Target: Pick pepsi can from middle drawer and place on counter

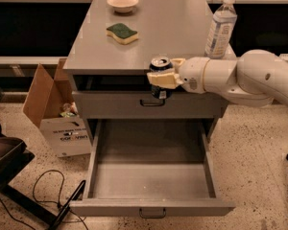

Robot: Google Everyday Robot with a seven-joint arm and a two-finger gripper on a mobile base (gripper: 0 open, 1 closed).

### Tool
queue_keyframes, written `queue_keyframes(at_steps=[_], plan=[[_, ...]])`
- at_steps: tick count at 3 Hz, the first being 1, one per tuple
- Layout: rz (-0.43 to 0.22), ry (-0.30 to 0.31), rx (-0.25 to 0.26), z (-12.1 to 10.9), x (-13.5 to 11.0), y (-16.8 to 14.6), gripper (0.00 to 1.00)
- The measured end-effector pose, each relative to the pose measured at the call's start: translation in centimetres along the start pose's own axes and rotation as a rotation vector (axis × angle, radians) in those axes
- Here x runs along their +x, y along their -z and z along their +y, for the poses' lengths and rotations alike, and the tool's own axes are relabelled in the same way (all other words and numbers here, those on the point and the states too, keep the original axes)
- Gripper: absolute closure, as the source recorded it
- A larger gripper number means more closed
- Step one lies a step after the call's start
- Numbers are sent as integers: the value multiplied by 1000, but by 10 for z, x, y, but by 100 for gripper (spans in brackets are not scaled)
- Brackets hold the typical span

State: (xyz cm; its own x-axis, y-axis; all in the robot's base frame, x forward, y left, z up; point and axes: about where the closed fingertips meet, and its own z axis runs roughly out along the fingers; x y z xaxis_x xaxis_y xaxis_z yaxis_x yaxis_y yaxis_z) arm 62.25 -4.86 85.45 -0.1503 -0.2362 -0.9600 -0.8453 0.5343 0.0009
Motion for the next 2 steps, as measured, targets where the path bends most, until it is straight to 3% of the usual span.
queue_keyframes(at_steps=[2], plan=[[-1, -7, -6, 2, 5, -2, 100]])
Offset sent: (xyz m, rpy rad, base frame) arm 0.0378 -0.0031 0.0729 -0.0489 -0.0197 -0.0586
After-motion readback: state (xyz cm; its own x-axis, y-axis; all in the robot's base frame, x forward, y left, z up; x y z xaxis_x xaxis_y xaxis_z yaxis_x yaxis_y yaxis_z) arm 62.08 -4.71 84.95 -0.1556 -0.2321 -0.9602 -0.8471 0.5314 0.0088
